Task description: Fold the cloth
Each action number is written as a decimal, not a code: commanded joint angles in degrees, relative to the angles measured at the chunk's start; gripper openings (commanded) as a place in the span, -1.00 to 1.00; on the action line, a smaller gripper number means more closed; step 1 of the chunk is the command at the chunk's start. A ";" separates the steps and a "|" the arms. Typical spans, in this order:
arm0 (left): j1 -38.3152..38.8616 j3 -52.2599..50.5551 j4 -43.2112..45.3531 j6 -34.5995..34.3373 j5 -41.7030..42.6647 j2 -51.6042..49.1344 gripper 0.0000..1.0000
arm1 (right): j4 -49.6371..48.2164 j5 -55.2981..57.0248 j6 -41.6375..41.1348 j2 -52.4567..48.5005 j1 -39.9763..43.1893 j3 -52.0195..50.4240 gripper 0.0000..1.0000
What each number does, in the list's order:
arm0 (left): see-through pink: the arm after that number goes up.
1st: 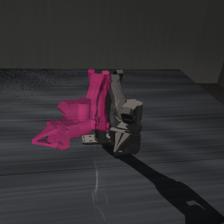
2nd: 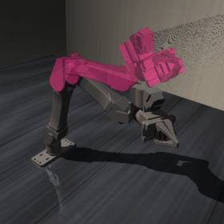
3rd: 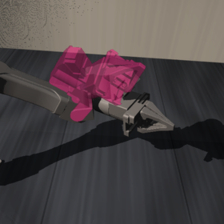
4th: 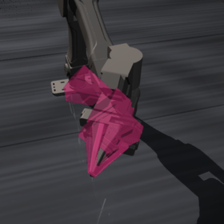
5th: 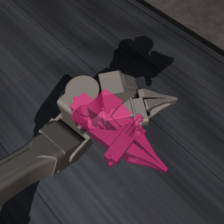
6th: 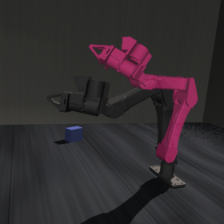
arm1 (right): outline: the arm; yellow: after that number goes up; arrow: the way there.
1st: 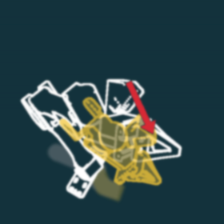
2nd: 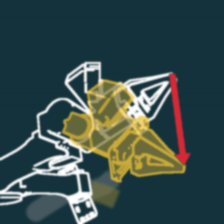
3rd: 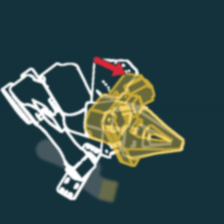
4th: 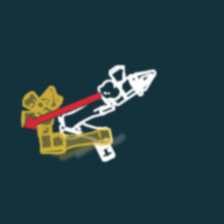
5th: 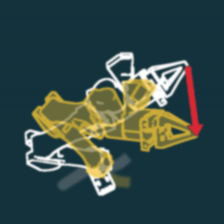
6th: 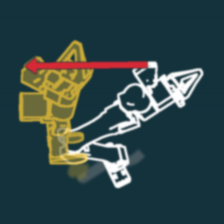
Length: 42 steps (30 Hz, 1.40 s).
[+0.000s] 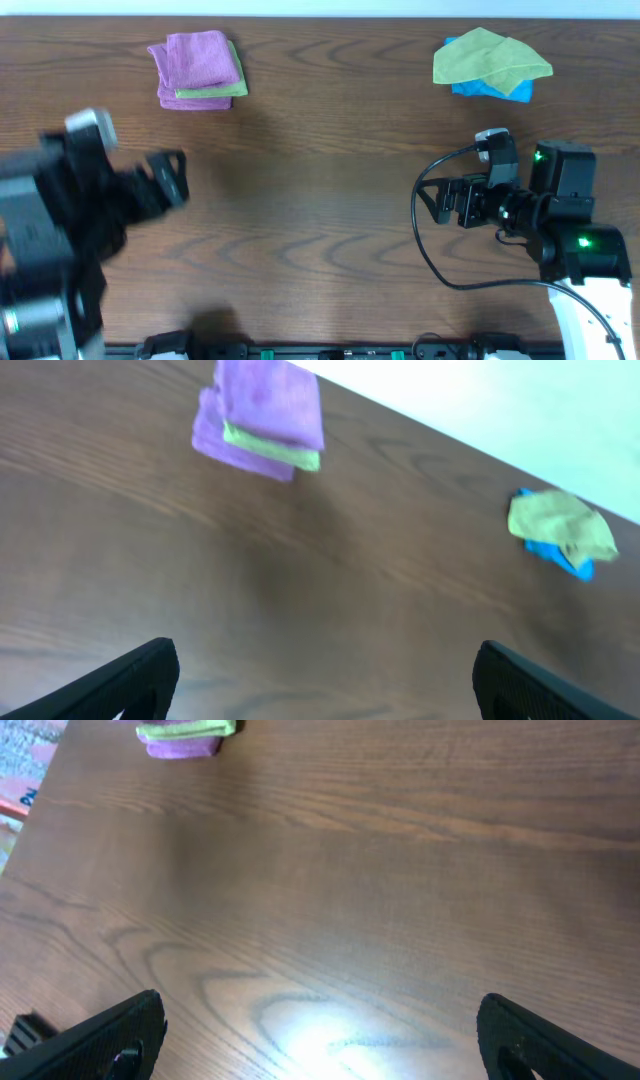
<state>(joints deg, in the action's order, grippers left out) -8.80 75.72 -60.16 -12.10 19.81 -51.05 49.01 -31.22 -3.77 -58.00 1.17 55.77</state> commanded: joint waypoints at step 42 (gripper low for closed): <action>4.13 -50.29 3.76 13.94 -14.14 50.84 0.90 | 0.11 -0.07 0.87 0.33 0.79 -0.15 0.99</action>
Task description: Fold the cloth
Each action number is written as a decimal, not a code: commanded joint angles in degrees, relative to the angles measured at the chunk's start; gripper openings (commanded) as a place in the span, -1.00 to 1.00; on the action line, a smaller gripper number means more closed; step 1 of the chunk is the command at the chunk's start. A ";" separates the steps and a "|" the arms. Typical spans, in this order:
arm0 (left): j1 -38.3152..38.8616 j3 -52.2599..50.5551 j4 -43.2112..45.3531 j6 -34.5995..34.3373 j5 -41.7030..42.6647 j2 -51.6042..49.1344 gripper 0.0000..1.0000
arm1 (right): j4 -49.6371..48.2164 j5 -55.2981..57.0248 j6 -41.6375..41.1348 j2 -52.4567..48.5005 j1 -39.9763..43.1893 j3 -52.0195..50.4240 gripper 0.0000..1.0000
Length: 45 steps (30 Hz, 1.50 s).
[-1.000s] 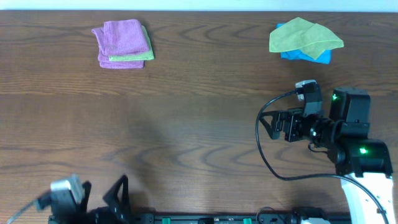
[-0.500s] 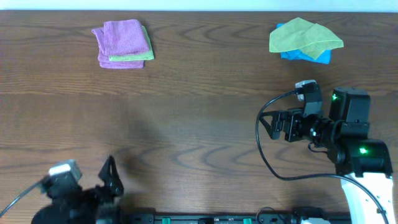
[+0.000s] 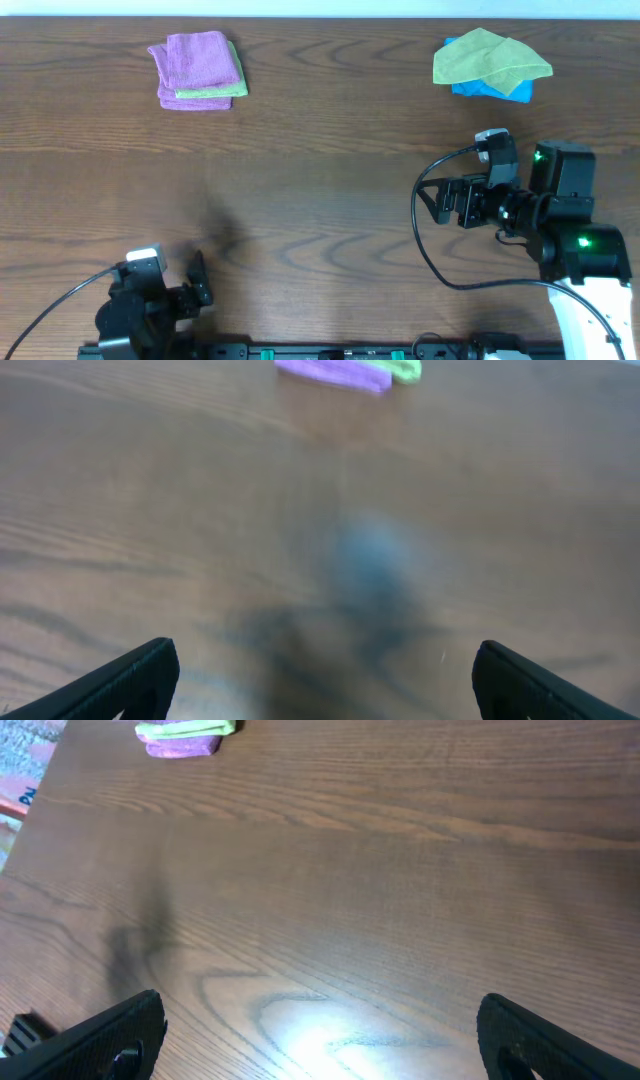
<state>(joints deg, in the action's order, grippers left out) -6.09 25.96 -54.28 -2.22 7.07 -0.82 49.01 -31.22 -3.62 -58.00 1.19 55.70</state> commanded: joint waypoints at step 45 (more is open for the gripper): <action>3.91 -6.32 -6.05 9.07 -8.00 0.61 0.90 | 0.37 10.51 0.92 2.03 0.44 -0.31 0.99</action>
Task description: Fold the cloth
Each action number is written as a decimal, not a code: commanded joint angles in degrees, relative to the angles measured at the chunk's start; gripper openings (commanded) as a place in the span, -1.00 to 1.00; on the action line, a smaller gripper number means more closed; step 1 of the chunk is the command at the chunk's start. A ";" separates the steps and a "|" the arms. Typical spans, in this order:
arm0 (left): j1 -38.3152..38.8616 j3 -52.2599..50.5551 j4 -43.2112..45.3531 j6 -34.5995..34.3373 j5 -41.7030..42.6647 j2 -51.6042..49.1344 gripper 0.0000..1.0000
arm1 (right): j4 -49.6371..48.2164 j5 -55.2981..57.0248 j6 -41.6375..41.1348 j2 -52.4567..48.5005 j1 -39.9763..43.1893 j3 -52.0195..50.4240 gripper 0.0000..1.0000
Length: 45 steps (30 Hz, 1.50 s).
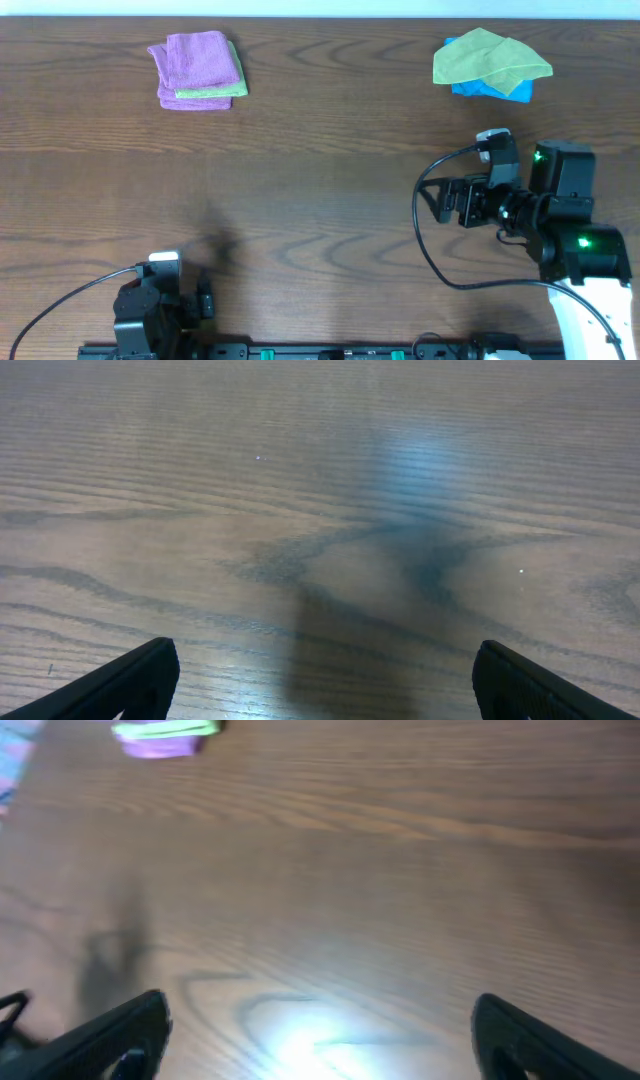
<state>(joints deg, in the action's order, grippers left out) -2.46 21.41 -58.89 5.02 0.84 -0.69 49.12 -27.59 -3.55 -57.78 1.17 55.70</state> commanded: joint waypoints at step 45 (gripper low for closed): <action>0.28 -1.77 -1.44 1.86 -1.77 0.48 0.90 | -3.13 25.68 1.05 57.46 -9.44 -45.42 0.99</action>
